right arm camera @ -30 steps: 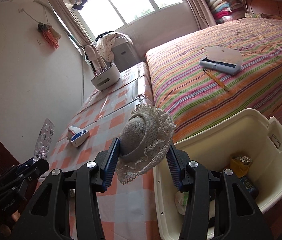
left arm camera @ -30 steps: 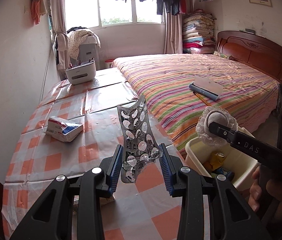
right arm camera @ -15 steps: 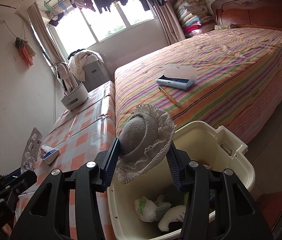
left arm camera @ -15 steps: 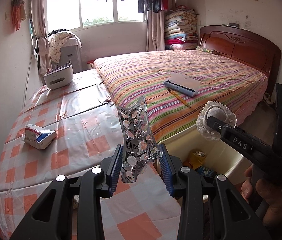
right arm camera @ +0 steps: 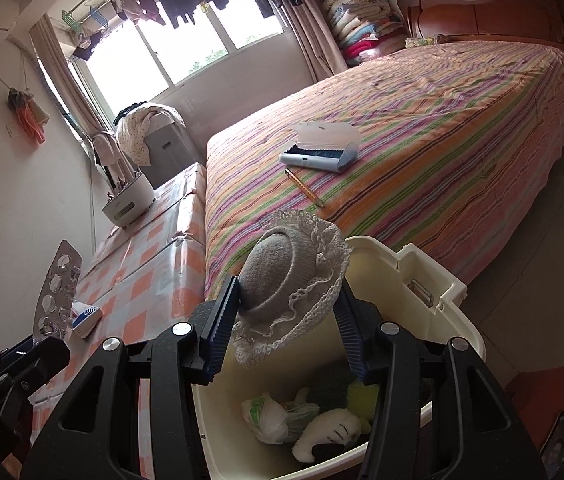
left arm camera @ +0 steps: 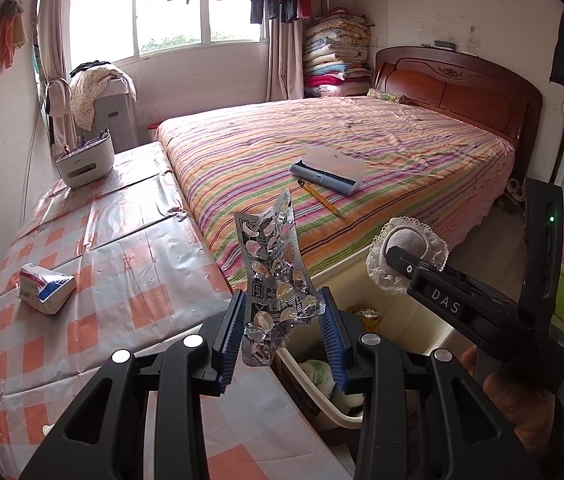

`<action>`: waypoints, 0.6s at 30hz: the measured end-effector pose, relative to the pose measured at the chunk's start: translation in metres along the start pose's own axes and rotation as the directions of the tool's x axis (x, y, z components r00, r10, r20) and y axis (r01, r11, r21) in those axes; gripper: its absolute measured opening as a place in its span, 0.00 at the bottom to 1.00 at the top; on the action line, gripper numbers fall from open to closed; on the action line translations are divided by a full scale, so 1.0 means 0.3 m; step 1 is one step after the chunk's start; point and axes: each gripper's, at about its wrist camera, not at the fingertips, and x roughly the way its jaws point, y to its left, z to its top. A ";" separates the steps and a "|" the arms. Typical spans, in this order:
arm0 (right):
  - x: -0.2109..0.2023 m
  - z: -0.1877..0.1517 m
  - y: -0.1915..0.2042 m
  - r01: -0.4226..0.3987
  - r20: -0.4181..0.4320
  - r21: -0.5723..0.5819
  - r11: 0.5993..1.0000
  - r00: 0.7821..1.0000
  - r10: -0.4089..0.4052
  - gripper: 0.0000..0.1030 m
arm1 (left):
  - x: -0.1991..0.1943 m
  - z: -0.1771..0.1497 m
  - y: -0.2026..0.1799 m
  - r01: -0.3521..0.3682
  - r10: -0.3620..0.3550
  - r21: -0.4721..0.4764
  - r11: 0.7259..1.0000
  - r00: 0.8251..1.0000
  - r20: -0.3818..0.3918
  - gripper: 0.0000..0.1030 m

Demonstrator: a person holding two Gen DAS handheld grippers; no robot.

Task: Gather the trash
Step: 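Carry the blister pack and lace item over to the cream bin, then open both tools to drop the blister pack and lace item into the bin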

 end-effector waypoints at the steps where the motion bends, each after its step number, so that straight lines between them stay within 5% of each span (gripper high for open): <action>1: 0.000 0.001 -0.003 0.001 0.003 0.007 1.000 1.000 -0.001 0.53 | 0.003 0.002 -0.003 0.005 -0.005 0.000 1.000 1.000 -0.001 0.35; 4: -0.013 0.004 -0.013 0.002 0.026 0.029 1.000 1.000 -0.003 0.65 | 0.014 0.008 -0.016 0.019 -0.019 0.005 1.000 1.000 -0.006 0.35; 18: -0.089 0.025 -0.140 -0.013 0.165 0.224 0.975 0.986 -0.025 0.71 | 0.104 0.010 -0.094 0.067 -0.065 0.033 0.997 0.996 -0.065 0.35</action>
